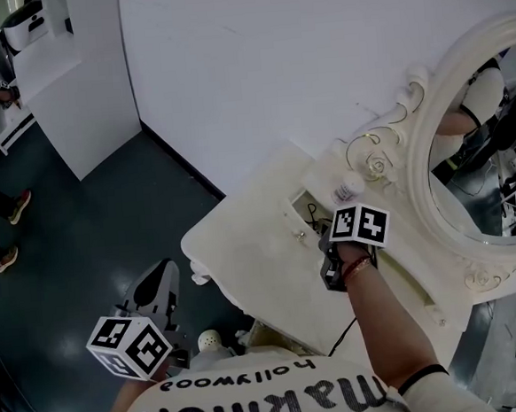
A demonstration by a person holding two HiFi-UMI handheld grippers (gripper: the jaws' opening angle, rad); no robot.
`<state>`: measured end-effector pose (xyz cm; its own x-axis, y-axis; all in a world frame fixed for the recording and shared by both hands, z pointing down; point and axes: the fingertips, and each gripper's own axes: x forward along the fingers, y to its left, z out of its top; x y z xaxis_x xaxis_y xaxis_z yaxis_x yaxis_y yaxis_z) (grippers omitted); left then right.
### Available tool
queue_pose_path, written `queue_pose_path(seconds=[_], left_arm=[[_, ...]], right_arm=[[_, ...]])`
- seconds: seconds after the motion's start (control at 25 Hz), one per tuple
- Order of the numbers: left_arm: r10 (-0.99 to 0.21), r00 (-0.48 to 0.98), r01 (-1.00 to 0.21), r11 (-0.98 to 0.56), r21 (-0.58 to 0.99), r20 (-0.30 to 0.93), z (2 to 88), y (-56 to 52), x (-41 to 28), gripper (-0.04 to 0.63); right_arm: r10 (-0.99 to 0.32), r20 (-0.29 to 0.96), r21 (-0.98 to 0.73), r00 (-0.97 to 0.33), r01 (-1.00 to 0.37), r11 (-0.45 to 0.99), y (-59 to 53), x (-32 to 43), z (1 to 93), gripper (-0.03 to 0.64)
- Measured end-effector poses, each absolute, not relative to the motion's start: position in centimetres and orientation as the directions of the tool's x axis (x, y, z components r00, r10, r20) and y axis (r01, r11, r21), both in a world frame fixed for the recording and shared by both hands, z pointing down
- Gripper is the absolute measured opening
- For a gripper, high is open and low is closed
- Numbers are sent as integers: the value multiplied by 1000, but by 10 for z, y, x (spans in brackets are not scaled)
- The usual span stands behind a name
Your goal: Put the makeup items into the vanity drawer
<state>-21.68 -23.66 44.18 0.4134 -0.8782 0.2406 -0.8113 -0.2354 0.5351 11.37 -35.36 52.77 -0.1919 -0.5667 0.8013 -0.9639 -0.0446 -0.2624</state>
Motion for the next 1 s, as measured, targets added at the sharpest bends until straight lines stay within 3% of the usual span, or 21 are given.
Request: queue_pose_path(seconds=[0.6,1.0], left_arm=[[-881,410,-815,-236,529,239,439,-237,-217,8],[-875,419,-810,-239,536,242,439,-239,-217,8]], right_arm=[[-573,794,-285,-202,-957,-56,-352,114,527,38],[-643,739,-343,-201,-934,-102,-349,117,515,38]])
